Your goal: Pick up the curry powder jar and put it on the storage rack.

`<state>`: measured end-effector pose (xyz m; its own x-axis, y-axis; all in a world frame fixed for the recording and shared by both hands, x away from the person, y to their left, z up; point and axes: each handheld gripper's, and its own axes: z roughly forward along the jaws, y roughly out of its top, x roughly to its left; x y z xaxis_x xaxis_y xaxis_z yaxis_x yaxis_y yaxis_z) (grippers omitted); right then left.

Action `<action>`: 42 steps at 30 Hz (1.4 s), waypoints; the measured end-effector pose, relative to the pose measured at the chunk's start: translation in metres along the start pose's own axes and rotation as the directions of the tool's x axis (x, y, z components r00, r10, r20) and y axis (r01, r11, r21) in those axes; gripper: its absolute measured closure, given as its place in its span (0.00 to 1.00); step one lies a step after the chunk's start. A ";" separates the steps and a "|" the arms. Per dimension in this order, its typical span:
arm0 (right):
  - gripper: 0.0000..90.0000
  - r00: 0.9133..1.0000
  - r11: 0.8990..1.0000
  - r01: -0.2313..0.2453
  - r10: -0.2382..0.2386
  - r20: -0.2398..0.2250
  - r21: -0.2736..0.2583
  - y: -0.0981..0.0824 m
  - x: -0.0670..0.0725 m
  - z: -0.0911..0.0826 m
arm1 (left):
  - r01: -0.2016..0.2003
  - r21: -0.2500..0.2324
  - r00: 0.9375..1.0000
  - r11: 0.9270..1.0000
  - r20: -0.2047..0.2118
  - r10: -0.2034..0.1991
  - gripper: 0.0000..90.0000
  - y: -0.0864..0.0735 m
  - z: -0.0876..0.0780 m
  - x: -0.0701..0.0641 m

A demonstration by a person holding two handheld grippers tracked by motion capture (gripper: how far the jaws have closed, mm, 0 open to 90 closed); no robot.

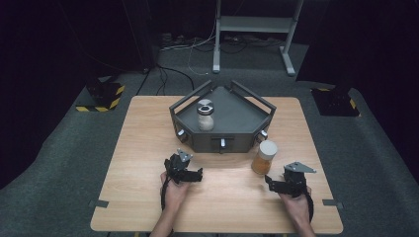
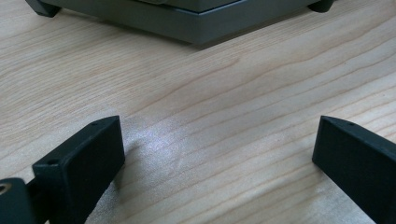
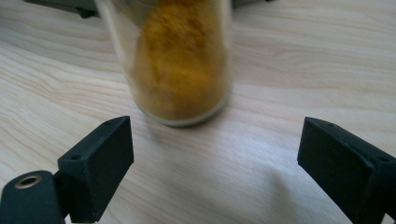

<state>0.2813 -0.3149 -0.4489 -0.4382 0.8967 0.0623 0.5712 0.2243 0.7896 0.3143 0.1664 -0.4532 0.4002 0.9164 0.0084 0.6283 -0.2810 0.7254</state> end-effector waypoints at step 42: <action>0.35 0.998 0.986 0.055 -0.060 -0.027 -0.158 0.029 0.012 0.022 | 0.007 -0.004 1.000 1.000 -0.003 -0.007 0.04 -0.001 0.000 0.000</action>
<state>0.3078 -0.2891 -0.4393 -0.4900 0.8712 0.0308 0.4291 0.2103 0.8784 0.3134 0.1663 -0.4537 0.3940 0.9191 0.0051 0.6283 -0.2733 0.7284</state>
